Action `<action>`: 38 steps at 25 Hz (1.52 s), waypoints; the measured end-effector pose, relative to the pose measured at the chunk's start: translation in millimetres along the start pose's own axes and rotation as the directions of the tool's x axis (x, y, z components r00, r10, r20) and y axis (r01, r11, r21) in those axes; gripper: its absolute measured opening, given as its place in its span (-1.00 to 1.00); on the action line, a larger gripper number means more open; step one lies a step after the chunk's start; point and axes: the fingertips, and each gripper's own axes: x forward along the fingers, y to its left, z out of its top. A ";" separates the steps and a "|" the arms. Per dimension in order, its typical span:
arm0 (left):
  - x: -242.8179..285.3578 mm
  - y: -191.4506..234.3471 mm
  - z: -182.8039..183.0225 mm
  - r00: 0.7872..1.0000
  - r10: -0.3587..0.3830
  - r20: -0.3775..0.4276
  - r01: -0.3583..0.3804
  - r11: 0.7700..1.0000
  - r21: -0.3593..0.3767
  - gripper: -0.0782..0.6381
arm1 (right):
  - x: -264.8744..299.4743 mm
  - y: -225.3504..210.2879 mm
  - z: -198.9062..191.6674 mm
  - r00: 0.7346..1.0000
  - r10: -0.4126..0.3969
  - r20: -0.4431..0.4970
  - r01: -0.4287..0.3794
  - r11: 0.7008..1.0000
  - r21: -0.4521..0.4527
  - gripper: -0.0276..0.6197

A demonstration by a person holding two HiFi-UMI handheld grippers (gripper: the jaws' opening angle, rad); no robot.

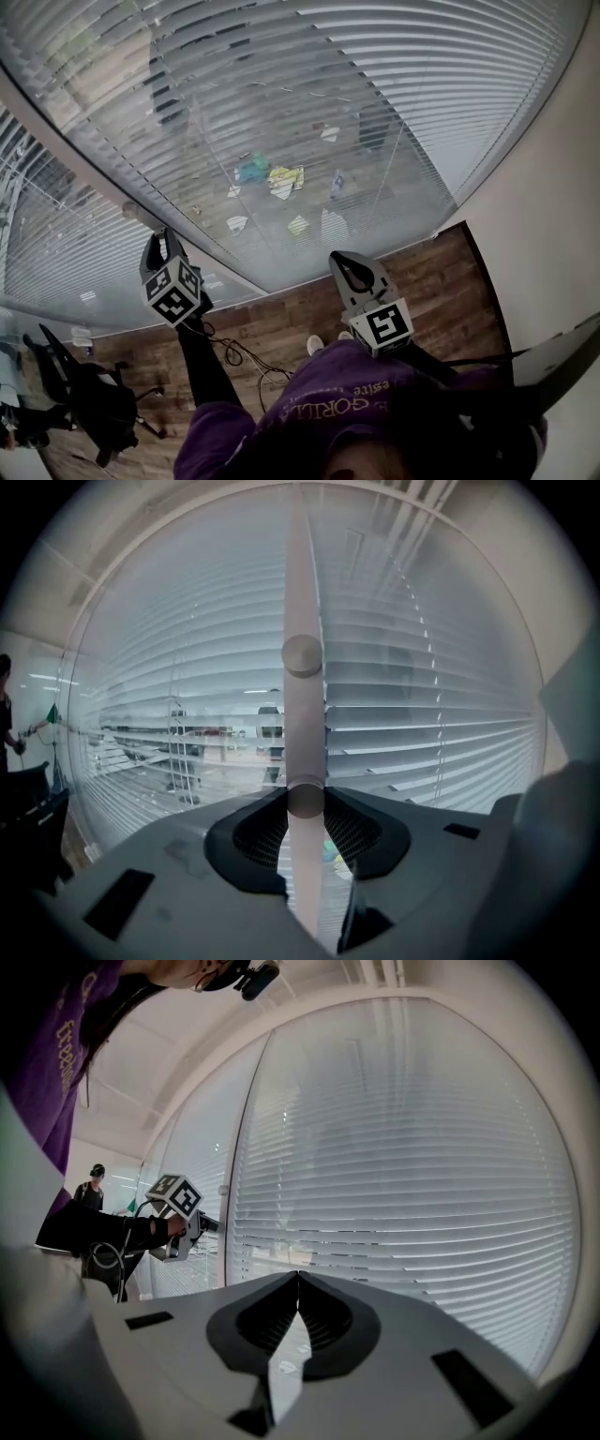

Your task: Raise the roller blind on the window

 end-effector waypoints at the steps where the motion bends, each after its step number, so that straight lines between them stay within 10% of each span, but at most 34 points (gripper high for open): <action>1: 0.1 0.3 -0.3 1.000 -0.003 -0.002 0.003 1.000 -0.015 -0.45 | 0.1 0.1 -0.4 1.000 0.005 -0.001 -0.005 1.000 -0.009 -0.92; 27: -2.6 2.0 0.2 0.996 -0.094 -0.007 0.083 0.911 -0.404 -0.45 | 3.6 3.0 2.1 1.000 0.021 0.020 -0.021 0.999 -0.036 -0.92; 38: -0.8 1.5 -1.0 0.997 -0.080 0.020 0.081 0.915 -0.394 -0.45 | 6.8 0.2 -4.5 1.000 0.027 -0.008 -0.028 0.999 -0.019 -0.92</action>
